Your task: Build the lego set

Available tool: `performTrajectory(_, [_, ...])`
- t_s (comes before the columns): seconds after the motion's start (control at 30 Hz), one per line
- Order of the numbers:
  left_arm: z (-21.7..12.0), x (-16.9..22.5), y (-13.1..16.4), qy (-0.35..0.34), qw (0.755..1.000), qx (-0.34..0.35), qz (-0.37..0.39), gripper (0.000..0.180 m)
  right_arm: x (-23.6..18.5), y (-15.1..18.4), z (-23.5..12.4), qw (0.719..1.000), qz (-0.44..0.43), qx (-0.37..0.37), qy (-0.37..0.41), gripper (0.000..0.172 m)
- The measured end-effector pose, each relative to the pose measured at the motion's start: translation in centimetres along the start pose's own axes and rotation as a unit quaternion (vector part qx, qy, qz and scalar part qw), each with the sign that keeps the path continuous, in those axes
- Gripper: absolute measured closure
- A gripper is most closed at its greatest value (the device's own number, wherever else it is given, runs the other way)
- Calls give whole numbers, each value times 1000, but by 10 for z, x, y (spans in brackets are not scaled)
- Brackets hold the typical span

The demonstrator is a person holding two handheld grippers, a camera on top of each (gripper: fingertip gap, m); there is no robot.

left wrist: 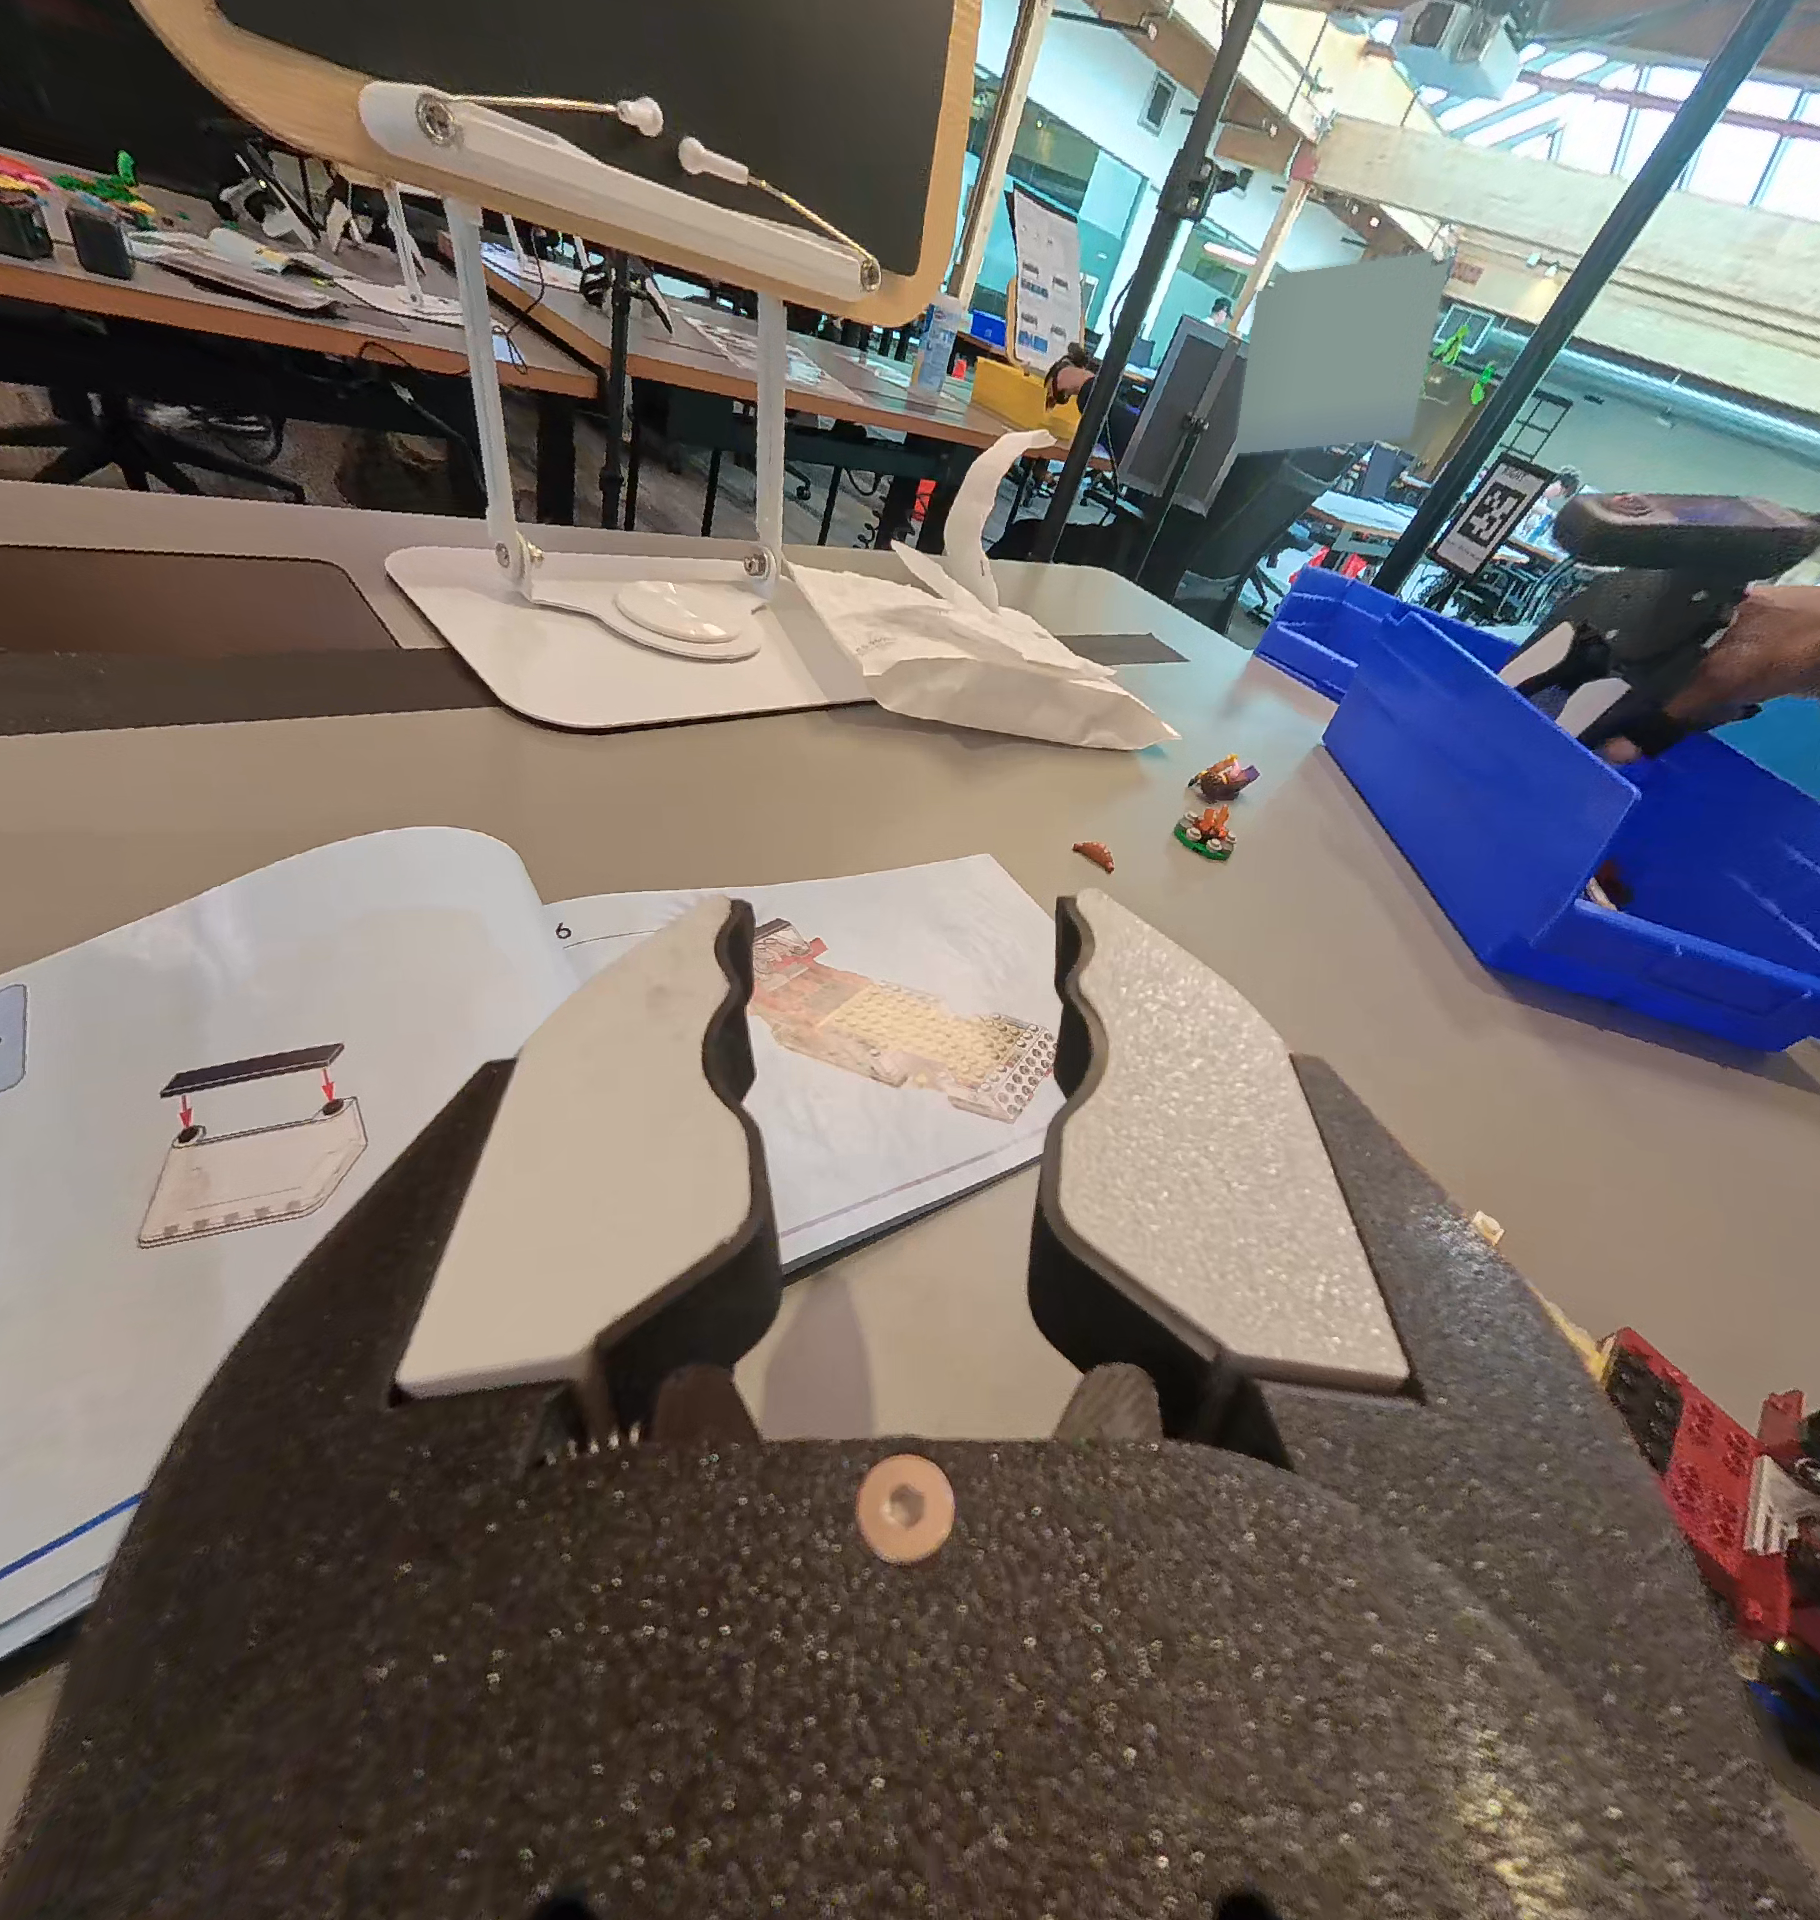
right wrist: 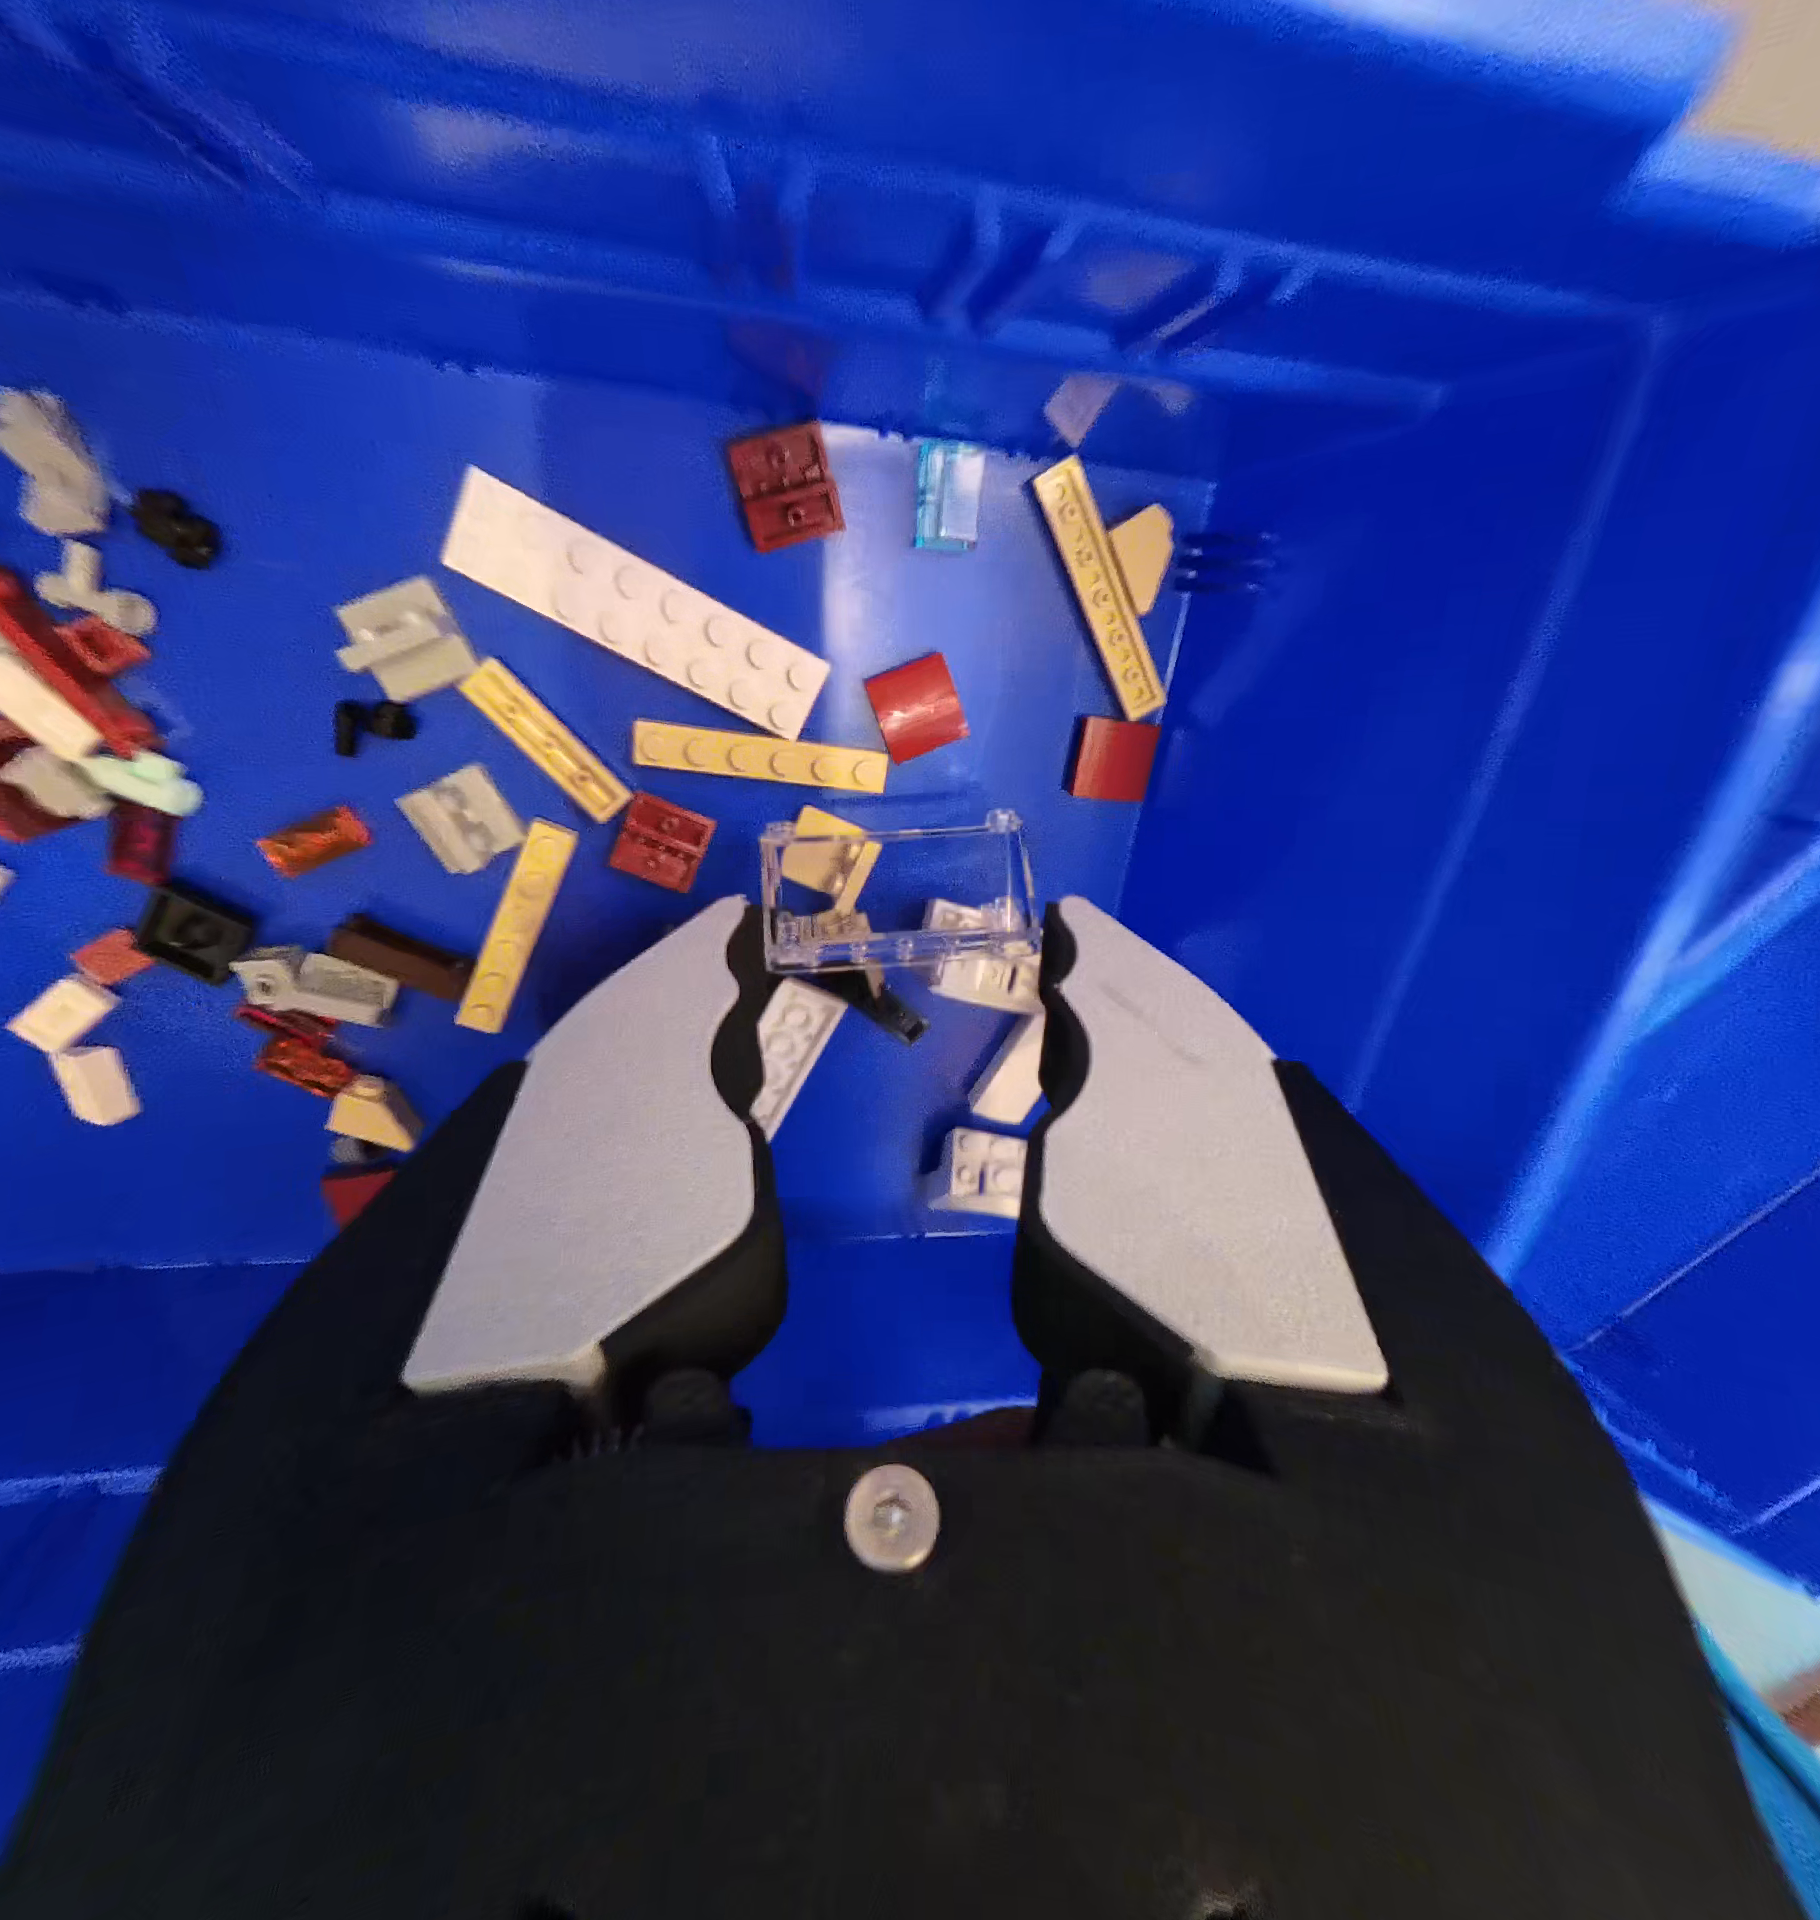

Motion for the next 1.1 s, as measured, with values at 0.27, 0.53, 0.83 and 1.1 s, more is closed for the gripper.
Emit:
performTrajectory(0.27, [-1, 2, 2, 0, 1000, -8, -2, 124, -128, -12, -95, 979, 17, 205, 4, 121])
performTrajectory(0.53, [0, 4, 3, -4, 1000, -18, -3, 125, -292, -50, -56, 968, -69, 231, -66, 121])
performTrajectory(0.83, [-5, 9, 5, -17, 1000, -15, 5, 125, -317, -62, -14, 978, -85, 176, -66, 120])
performTrajectory(1.1, [-4, 10, 6, -19, 1000, -21, 1, 125, -254, -40, -74, 973, -116, 198, -29, 119])
Point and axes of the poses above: each gripper's, where its closed fingertips meet, z out along the fingers, y out of its underside, x = y × z across the jaws, the point moved 9 cm from there along -z, back along the fingers, and after that the axes turned 2 degrees about -x, right-handed, at the moved point
